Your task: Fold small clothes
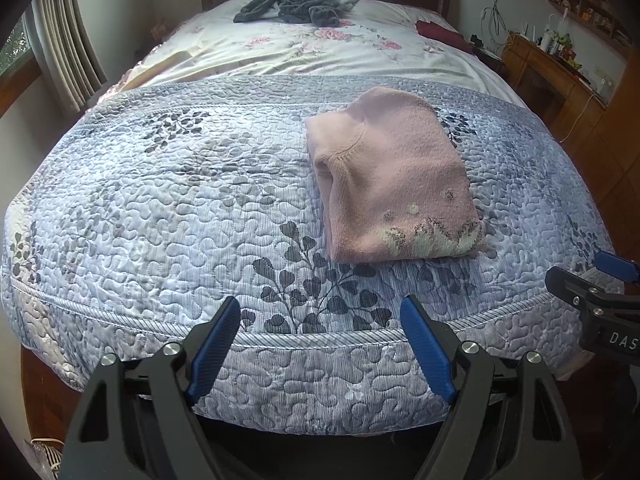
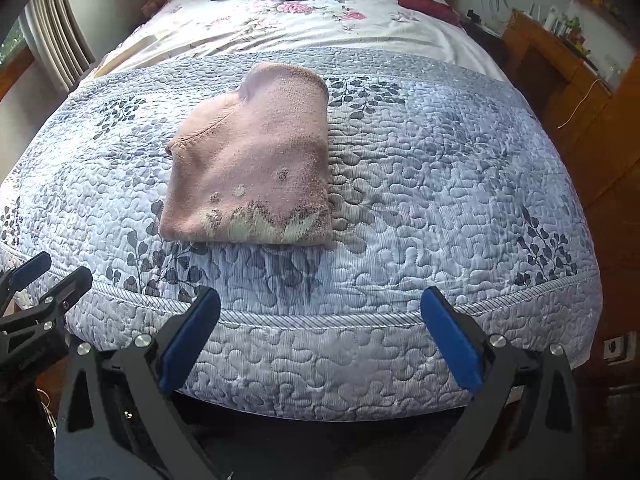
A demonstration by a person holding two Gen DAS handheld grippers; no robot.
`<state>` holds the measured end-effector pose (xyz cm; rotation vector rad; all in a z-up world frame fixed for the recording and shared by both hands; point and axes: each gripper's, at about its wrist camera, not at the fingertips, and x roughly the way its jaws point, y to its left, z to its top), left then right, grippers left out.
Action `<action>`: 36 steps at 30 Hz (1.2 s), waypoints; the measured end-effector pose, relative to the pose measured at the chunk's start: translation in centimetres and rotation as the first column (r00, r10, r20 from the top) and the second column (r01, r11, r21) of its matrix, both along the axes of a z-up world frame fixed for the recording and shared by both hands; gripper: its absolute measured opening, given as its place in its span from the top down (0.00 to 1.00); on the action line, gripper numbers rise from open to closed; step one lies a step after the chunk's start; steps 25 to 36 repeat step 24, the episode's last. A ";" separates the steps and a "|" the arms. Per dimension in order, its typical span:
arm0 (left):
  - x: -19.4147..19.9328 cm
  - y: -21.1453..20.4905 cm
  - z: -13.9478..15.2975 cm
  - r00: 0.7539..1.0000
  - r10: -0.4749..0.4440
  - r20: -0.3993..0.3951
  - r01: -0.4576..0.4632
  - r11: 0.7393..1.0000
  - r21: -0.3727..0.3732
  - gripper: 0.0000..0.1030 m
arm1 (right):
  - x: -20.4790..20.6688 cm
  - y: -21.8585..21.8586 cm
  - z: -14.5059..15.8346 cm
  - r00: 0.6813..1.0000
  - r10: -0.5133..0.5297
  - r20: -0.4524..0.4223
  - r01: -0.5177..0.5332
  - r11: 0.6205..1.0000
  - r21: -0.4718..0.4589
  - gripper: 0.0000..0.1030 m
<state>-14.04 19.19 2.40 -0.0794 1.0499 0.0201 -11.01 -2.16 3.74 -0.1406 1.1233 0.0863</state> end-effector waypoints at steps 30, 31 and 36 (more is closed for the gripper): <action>0.3 -0.1 -0.2 1.000 -0.011 -0.001 0.011 1.000 0.007 0.20 | 0.4 -0.4 -0.4 0.999 -0.037 0.000 0.037 0.999 0.001 0.03; 0.3 -0.1 -0.2 1.000 -0.011 -0.001 0.011 1.000 0.007 0.20 | 0.4 -0.4 -0.4 0.999 -0.037 0.000 0.037 0.999 0.001 0.03; 0.3 -0.1 -0.2 1.000 -0.011 -0.001 0.011 1.000 0.007 0.20 | 0.4 -0.4 -0.4 0.999 -0.037 0.000 0.037 0.999 0.001 0.03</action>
